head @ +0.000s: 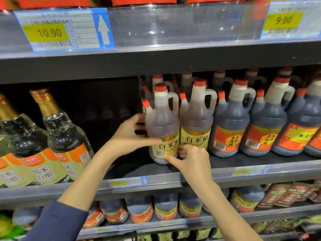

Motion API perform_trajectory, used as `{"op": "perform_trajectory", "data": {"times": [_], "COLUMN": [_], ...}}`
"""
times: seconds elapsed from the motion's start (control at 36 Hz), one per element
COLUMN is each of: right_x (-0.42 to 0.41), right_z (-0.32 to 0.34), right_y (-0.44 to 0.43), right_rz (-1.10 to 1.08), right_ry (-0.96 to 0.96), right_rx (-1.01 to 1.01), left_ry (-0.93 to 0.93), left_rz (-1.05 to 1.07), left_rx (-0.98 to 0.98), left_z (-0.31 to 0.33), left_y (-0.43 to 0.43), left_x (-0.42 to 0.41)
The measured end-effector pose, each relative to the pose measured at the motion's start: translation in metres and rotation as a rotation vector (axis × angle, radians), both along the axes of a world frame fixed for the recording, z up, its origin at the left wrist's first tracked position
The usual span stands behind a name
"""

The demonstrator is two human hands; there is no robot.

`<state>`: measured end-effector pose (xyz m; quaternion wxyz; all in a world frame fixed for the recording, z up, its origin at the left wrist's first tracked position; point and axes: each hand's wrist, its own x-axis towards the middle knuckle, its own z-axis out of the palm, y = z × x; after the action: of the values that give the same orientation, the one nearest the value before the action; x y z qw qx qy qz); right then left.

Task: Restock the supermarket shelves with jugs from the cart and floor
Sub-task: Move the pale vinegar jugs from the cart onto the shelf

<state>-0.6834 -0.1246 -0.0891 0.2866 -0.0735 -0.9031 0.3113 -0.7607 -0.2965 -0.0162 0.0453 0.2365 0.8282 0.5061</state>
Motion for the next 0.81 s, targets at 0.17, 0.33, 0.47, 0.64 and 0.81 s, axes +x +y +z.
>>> {"op": "perform_trajectory", "data": {"times": [0.17,0.33,0.47,0.64,0.81], "right_x": [-0.001,-0.003,-0.002,-0.004,-0.004], "right_z": [0.008,0.007,0.003,0.002,0.007], "right_y": [0.007,0.006,0.005,0.001,-0.003], "right_rz": [0.109,0.108,0.083,0.084,0.091], "right_ry": [-0.081,-0.064,-0.039,-0.047,-0.078], "right_rx": [0.002,0.044,0.08,0.172,0.231], "left_ry": [0.264,0.485,0.419,0.207,0.122], "left_rz": [0.162,0.21,0.147,0.035,-0.01], "left_rx": [-0.528,-0.5,-0.48,-0.461,-0.428], "left_z": [-0.051,-0.06,-0.062,-0.054,-0.047], "left_y": [0.002,0.011,0.005,0.003,0.004], "left_x": [0.017,0.01,0.003,-0.01,-0.012]}}
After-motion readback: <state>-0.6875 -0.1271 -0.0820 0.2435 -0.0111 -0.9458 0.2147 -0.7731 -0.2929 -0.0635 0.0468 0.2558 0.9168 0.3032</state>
